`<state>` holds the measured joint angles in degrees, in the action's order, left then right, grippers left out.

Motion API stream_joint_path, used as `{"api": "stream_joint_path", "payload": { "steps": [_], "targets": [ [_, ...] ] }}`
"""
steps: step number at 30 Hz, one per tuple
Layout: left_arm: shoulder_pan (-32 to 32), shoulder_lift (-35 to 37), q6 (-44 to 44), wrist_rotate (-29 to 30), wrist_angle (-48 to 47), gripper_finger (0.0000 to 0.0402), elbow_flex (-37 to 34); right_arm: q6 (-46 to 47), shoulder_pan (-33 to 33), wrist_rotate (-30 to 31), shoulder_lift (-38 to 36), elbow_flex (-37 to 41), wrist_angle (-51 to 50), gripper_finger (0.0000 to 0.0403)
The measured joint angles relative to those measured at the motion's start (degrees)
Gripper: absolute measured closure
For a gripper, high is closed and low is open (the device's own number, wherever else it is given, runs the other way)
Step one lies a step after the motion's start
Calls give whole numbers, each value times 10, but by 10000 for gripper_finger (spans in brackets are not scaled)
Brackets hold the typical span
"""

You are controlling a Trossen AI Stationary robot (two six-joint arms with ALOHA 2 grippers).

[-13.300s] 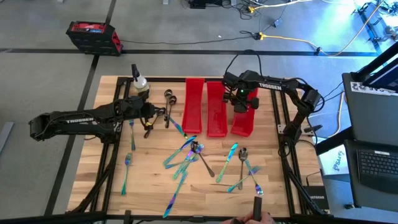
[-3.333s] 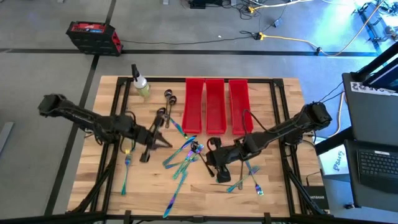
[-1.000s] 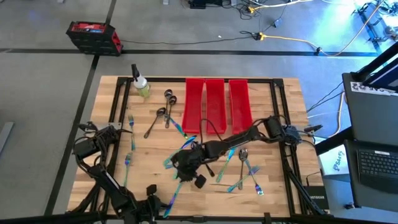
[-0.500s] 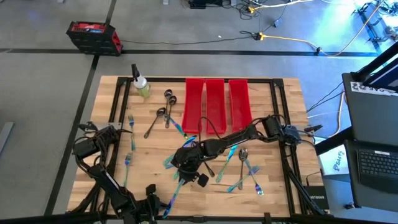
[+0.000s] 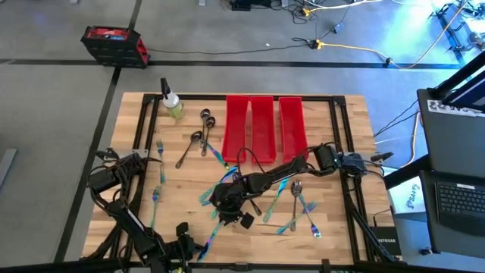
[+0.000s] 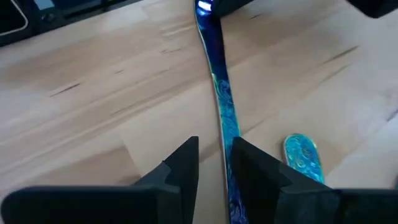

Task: Sort silverware
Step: Put the blue knife into the right red silverware bin

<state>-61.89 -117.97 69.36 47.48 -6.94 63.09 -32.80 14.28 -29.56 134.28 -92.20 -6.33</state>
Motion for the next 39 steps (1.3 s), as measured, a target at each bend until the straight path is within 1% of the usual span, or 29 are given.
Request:
{"api": "stream_joint_path", "payload": {
  "steps": [6,12,16,22,30,33,36,39],
  "targets": [
    [0,0,7,-2,0,401,0,15,-1,0,3,0,26,319],
    [0,0,14,-4,0,401,0,25,0,0,4,0,32,319],
    [0,0,12,-4,0,401,-1,43,-1,-1,12,0,37,320],
    [0,-1,12,-5,0,402,-1,73,-2,-11,36,-2,76,320],
    [0,-1,13,-5,0,402,-1,77,-12,-15,41,-2,85,320],
    [0,-1,13,-5,0,402,-1,72,-20,-28,42,-2,74,320],
    [0,-1,14,-6,0,402,-1,53,-28,-64,50,-3,67,320],
    [0,-1,13,-6,0,402,-1,47,-30,-69,50,-3,67,320]
  ]
}}
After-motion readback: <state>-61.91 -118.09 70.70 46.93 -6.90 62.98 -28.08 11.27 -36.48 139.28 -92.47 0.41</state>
